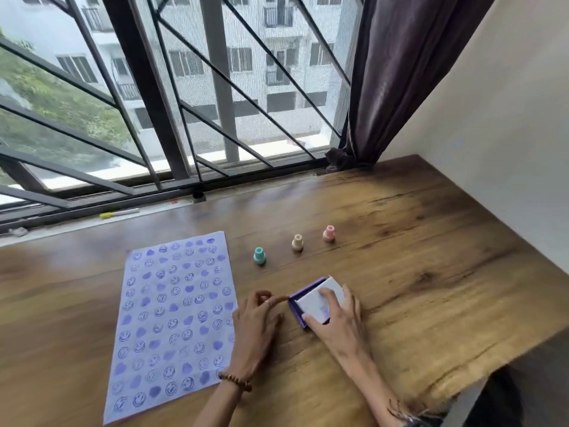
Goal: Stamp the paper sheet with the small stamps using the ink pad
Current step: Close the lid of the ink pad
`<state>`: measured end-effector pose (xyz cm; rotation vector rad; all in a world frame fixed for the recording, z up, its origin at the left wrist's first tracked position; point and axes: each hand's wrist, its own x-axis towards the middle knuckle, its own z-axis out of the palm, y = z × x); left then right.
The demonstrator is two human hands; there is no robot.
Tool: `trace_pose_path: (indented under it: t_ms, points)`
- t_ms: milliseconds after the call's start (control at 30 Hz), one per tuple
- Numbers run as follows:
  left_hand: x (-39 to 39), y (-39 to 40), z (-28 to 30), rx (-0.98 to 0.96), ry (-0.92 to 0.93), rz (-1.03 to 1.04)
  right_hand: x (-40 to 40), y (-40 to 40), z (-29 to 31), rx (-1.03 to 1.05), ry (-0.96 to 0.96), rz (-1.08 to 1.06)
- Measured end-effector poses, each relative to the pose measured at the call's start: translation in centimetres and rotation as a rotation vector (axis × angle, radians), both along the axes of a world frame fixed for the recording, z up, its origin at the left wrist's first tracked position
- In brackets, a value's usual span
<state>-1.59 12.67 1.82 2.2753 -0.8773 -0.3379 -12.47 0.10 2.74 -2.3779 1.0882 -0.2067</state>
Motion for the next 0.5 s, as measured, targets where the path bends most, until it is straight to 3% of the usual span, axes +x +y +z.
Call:
trace_pose_path:
  t_ms: [267, 500]
  points:
    - [0.1, 0.1, -0.3, 0.008, 0.007, -0.010, -0.7, 1.3, 0.4, -0.128, -0.035, -0.045]
    - [0.1, 0.2, -0.6, 0.002, 0.022, -0.011, -0.8, 2.3, 0.0, -0.120, 0.023, -0.051]
